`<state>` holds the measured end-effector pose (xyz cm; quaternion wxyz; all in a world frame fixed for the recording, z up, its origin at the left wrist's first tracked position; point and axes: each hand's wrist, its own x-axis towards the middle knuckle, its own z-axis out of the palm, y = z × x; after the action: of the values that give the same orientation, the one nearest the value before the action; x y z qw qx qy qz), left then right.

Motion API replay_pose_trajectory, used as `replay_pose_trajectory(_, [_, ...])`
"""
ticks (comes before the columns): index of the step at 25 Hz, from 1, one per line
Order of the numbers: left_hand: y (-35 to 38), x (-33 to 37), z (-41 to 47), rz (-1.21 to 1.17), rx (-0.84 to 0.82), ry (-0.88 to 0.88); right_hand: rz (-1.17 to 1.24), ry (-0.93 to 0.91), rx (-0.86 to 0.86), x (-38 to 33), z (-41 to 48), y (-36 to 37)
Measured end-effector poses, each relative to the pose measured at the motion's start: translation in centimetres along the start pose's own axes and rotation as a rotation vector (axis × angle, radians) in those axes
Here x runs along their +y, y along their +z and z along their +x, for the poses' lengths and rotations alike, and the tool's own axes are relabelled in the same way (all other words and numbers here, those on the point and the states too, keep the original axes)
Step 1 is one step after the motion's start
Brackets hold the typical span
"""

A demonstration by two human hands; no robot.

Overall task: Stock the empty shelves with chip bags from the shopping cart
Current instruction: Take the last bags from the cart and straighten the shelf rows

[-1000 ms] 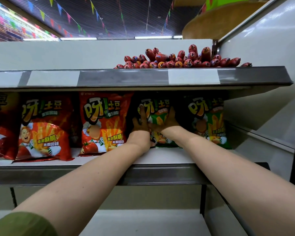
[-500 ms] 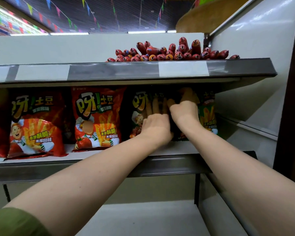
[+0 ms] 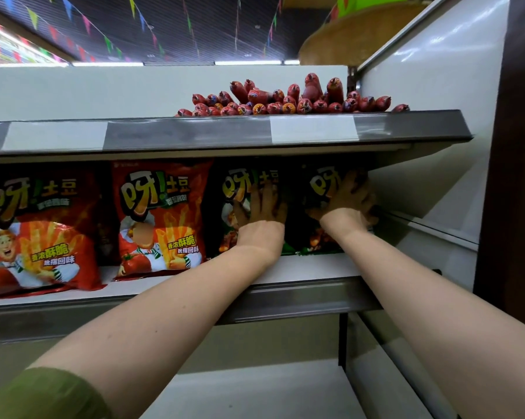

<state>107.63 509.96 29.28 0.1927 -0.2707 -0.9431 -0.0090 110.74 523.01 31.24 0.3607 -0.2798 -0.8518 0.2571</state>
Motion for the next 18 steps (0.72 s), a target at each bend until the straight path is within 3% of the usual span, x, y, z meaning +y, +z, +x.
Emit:
replay_pose_trajectory(6, [0.1, 0.3, -0.2, 0.009, 0.039, -0.003, 0.14, -0.056, -0.016, -0.1, 0.9, 0.1])
replay_pose_trajectory(10, [0.3, 0.5, -0.2, 0.023, 0.07, 0.024, 0.05, -0.14, 0.004, -0.1, 0.5, 0.9])
replay_pose_trajectory(18, [0.9, 0.5, 0.6, -0.047, 0.26, 0.079, -0.107, -0.098, -0.028, -0.1, 1.0, 1.6])
